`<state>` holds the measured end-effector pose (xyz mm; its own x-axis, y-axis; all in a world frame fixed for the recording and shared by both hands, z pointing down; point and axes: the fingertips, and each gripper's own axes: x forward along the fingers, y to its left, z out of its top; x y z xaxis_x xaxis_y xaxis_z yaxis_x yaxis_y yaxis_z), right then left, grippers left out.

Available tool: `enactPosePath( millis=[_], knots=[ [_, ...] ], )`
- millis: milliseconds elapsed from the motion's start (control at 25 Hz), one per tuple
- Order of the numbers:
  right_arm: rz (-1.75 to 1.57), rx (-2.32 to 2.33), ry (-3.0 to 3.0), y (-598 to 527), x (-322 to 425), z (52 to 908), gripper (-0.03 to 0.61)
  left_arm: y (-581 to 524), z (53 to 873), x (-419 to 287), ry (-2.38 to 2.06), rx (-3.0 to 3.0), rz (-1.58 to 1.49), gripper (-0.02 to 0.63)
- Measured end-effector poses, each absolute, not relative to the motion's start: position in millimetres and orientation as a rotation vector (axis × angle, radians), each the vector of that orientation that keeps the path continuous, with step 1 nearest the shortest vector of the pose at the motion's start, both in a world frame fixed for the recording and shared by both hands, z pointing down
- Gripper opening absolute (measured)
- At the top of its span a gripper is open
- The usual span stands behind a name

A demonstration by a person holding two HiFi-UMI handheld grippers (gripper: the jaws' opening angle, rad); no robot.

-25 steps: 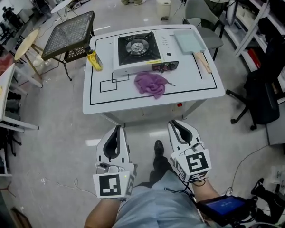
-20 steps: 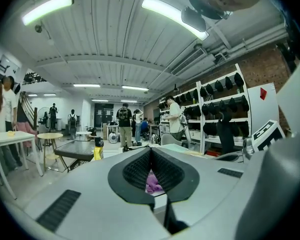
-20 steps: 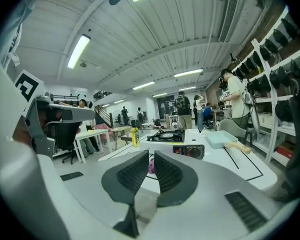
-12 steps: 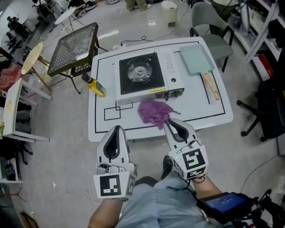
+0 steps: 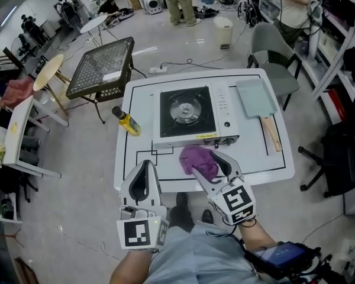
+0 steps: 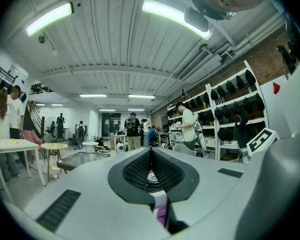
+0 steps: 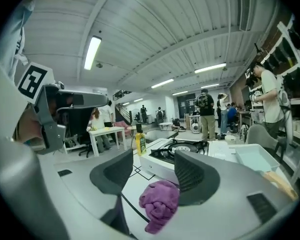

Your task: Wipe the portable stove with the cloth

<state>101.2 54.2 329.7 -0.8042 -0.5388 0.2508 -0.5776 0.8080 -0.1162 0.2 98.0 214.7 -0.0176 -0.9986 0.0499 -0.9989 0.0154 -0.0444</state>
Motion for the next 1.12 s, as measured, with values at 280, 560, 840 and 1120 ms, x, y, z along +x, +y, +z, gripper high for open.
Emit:
enactPosePath(
  millis=[280,560,840,1120],
  knots=[
    [0.334,0.837,-2.632,24,73,398,0.25,52,262,-36,-2.157,2.155,0.146,0.018],
    [0.492,0.831,-2.42,-5,63,480,0.268,11,321,-73,-2.037,2.106,0.227,0.018],
    [0.575,0.792,-2.285,-10,49,528,0.285,-15,371,-99,-1.946,2.074,0.264,0.018],
    [0.614,0.749,-2.242,1,43,536,0.279,-22,384,-107,-1.901,2.074,0.269,0.018]
  ],
)
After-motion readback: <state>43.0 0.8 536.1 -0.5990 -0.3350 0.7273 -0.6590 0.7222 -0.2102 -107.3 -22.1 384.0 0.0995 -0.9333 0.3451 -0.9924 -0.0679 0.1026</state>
